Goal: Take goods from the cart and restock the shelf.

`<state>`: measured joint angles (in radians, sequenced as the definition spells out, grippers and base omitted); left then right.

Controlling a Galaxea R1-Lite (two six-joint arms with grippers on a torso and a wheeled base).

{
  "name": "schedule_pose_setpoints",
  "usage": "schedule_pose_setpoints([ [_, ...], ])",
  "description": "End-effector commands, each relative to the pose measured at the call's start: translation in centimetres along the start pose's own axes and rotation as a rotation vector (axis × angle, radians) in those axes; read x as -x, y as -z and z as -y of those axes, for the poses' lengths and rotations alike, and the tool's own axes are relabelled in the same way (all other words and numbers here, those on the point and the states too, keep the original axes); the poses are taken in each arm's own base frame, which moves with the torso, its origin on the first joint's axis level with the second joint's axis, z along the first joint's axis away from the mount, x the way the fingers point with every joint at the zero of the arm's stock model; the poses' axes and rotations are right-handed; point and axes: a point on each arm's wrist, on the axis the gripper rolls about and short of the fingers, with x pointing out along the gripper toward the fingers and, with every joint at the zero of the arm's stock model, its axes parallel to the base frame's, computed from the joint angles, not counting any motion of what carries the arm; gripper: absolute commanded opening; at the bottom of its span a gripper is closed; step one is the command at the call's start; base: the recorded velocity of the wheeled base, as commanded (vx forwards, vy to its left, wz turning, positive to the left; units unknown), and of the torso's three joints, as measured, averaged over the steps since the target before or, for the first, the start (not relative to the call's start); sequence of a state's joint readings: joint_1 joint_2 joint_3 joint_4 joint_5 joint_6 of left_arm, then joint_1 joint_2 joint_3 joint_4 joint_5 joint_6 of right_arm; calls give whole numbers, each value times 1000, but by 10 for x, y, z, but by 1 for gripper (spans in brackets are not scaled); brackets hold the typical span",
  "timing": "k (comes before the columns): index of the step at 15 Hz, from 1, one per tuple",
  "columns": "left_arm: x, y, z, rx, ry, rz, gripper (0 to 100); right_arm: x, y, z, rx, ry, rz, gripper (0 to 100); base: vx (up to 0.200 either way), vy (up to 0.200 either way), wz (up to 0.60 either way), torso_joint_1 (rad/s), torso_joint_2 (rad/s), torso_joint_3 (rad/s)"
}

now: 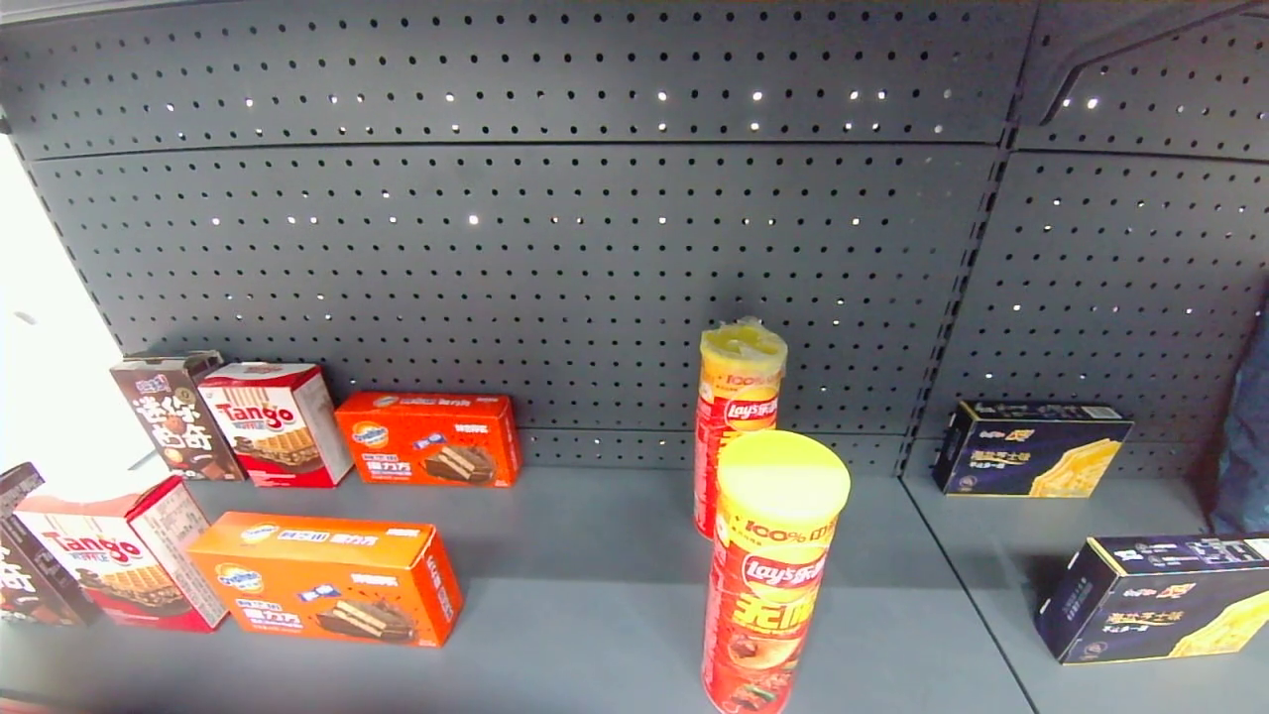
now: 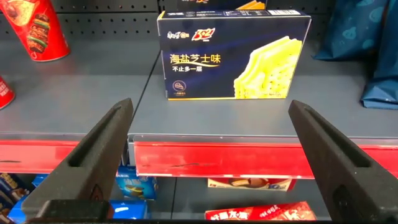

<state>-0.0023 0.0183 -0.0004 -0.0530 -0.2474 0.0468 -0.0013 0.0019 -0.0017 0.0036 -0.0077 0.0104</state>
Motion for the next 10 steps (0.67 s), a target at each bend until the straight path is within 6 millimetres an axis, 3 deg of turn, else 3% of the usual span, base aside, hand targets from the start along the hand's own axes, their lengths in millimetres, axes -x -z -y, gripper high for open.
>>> schedule_pose_setpoints([
  [1, 1, 1, 0, -17, -1, 17, 100, 0, 0, 0, 0, 0, 1, 100, 0, 0, 0, 0, 0, 0],
  [5, 1, 0, 3, -93, 94, 25, 100, 0, 0, 0, 0, 0, -1, 100, 0, 0, 0, 0, 0, 0],
  [10, 2, 5, -4, -46, -189, -39, 100, 0, 0, 0, 0, 0, 1, 100, 0, 0, 0, 0, 0, 0],
])
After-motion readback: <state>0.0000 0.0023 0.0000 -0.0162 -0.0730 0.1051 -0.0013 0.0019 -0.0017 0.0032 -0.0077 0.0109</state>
